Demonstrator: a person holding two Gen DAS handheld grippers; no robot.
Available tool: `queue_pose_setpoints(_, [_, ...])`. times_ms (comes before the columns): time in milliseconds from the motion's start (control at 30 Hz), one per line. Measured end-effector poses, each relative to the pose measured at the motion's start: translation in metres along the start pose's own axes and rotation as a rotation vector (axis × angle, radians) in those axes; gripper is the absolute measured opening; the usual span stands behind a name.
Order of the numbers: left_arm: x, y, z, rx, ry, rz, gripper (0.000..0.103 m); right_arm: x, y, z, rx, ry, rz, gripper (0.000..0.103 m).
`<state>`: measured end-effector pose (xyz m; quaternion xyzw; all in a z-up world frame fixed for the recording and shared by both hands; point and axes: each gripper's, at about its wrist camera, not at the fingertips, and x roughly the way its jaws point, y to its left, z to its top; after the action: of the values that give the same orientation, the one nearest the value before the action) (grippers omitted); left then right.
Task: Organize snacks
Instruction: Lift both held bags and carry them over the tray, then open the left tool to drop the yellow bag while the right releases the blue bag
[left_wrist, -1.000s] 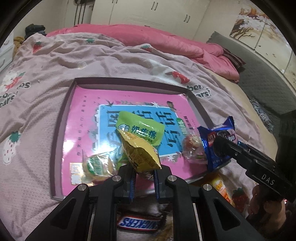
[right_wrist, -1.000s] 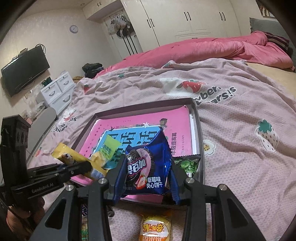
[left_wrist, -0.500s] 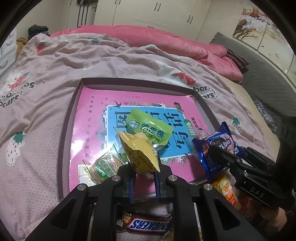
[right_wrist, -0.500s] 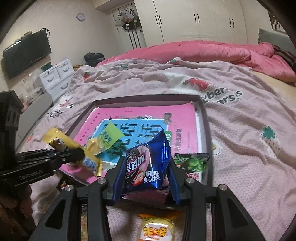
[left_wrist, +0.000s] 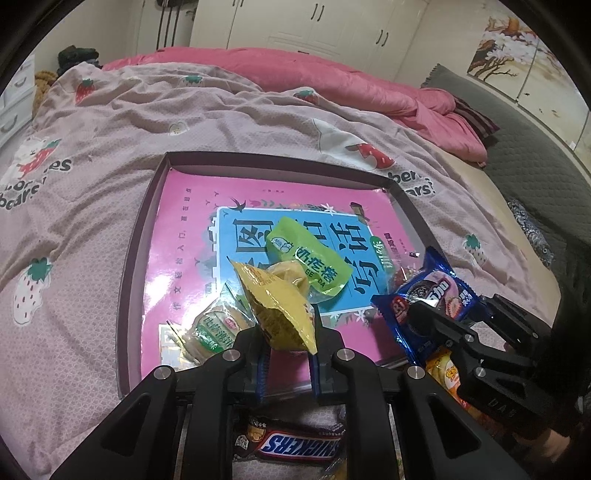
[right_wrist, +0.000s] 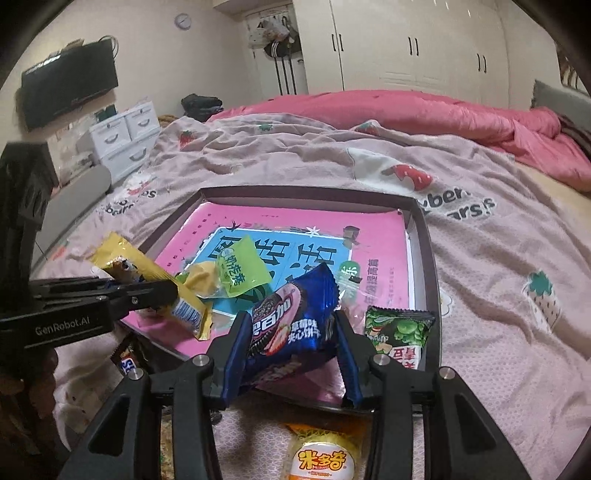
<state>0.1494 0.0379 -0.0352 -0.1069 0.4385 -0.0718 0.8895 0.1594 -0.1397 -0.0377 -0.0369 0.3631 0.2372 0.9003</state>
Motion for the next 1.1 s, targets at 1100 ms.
queue_pose_setpoints(1100, [0.004,0.011,0.005,-0.053,0.02,-0.02,0.046,-0.005,0.003,0.001,0.012,0.006,0.045,0.054])
